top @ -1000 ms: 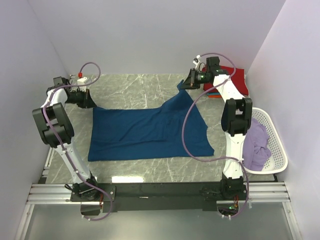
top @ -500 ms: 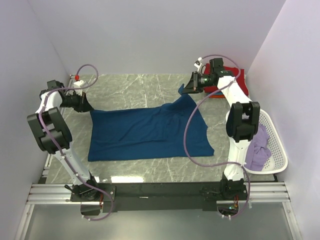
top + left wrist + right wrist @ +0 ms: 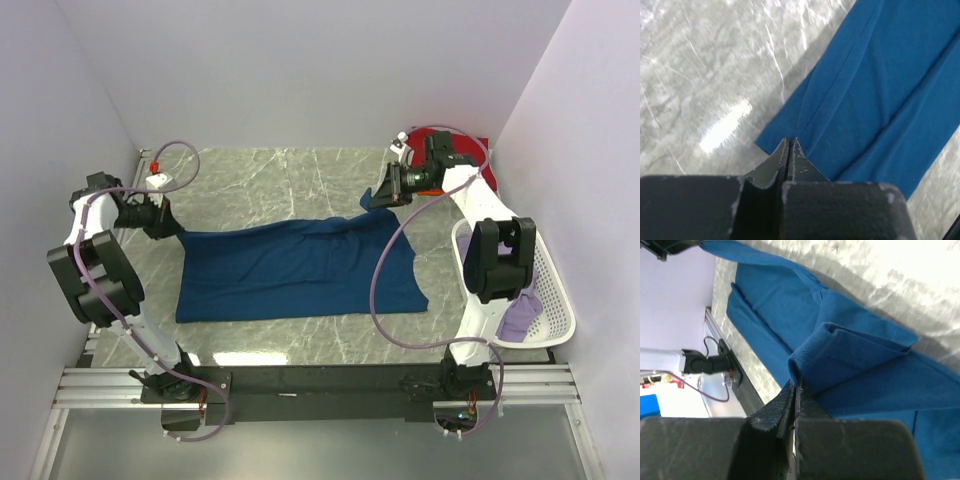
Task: Fold and stack the t-shirts
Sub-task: Fold the tshirt
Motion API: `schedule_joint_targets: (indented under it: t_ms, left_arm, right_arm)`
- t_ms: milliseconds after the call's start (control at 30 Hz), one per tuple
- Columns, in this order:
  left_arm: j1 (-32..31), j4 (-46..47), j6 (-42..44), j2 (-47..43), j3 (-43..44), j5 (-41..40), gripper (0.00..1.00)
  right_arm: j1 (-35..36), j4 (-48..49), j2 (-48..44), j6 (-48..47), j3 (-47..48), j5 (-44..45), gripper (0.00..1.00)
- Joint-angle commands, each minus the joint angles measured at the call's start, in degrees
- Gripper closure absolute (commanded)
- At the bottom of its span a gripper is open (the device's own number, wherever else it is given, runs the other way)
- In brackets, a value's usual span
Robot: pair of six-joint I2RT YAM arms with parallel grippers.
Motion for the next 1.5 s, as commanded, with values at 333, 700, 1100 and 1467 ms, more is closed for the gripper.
schedule_joint_targets:
  t_ms: [333,700,1100,1467]
  left_arm:
    - [5.1,-8.3,17.5,-3.1,-6.5,-2.3,0.99]
    - [5.1,-4.2,17.2,-4.7,-13.1,-4.7,0.99]
    - [5.3,-5.3,14.4,-5.1,-8.4,-2.8,0.99]
    - [6.1,-7.4,19.8,-9.0,-12.9,-5.7,0.99]
  right_arm:
    - [-0.6,-6.4,-10.6,-9.2,-11.1,0.8,1.0]
    - [-0.7,-5.0,-11.8,-11.4,-20.8,2.5,1.0]
    - [-1.9,-11.5,-10.6,-14.0,-13.7,3.0,1.0]
    - [-2.5,-12.3,-16.6,-16.6,-21.5,5.7,1.0]
